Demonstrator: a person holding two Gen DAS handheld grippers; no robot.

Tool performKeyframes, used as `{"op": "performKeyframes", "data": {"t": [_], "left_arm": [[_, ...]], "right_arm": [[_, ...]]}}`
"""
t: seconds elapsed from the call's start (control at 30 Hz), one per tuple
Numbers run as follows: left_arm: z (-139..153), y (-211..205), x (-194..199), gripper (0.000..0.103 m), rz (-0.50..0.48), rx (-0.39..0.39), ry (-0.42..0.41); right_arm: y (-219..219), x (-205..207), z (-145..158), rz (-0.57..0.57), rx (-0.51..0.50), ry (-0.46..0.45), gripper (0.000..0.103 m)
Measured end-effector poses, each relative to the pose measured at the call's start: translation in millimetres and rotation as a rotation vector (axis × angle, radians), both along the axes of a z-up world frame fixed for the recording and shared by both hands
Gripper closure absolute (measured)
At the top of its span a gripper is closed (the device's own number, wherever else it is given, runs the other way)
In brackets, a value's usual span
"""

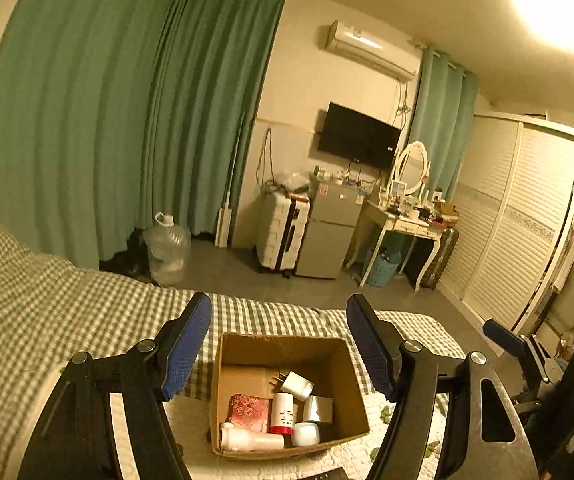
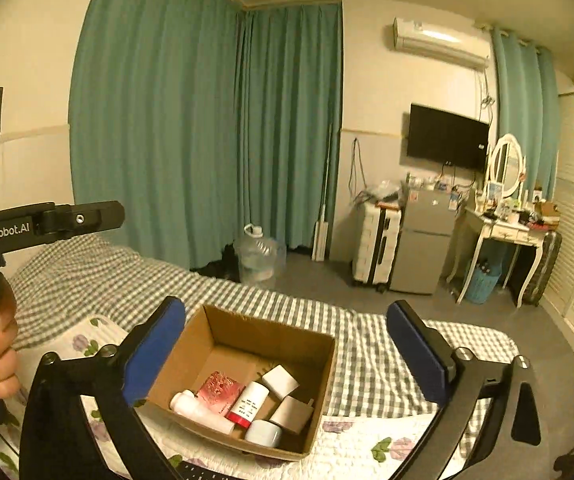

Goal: Organize rigid objects
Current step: 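Withdraw both tools and move the right tool toward the black remote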

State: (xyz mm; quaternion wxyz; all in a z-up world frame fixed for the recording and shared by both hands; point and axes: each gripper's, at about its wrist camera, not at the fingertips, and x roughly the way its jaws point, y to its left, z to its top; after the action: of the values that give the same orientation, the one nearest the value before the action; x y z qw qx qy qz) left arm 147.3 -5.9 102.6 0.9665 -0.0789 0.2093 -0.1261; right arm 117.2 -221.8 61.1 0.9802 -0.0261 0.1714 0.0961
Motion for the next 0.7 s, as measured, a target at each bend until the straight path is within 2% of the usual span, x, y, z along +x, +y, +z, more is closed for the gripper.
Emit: {"op": "performKeyframes", "data": {"t": [0.13, 0.37, 0.53, 0.7], "left_arm": [[16.0, 4.4, -25.5, 0.030, 0.008, 0.023, -0.032], [24.4, 11.7, -66.7, 0.030, 0.024, 0.075, -0.081], [13.0, 10.4, -85.3, 0.030, 0.015, 0.094, -0.079], [-11.0, 4.1, -93.3, 0.030, 0.001, 0.136, -0.052]], "right_arm": [[-0.5, -29.3, 17.5, -0.003, -0.020, -0.033, 0.000], [4.7, -67.4, 34.8, 0.023, -0.056, -0.065, 0.000], [12.9, -90.2, 30.6, 0.046, -0.066, -0.063, 0.000], [20.8, -105.2, 13.4, 0.068, -0.079, -0.043, 0.000]]}}
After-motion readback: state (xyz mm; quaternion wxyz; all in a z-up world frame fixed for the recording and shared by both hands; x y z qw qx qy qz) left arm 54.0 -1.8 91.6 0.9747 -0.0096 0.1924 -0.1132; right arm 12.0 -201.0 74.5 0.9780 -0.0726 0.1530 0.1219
